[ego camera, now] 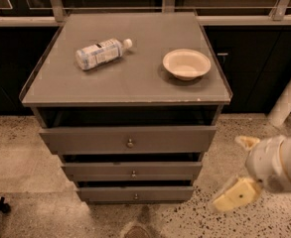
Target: Open middle drawer
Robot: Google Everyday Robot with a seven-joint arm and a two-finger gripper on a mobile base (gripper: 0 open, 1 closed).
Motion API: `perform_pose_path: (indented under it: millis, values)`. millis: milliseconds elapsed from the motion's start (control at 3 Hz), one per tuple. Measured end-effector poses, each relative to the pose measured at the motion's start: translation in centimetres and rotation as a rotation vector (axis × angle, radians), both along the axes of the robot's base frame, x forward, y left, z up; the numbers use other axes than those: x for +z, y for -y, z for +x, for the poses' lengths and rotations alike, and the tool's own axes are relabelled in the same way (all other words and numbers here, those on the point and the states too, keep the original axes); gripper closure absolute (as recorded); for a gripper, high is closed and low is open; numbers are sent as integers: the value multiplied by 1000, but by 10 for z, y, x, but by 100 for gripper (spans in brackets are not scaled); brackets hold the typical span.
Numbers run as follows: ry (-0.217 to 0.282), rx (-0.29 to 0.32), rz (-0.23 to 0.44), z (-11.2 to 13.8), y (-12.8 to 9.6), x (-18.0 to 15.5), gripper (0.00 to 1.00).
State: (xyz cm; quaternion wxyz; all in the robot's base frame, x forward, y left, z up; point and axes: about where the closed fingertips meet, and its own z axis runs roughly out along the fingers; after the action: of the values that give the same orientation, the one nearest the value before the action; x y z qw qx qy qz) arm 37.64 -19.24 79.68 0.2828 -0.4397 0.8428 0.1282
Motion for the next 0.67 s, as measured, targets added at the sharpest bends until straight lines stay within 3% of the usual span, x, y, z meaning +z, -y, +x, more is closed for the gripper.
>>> perform_pose_path:
  millis: [333, 667]
  values:
    - [-96, -55, 84, -15, -18, -98, 0]
    - [-83, -95, 82, -12, -15, -122, 18]
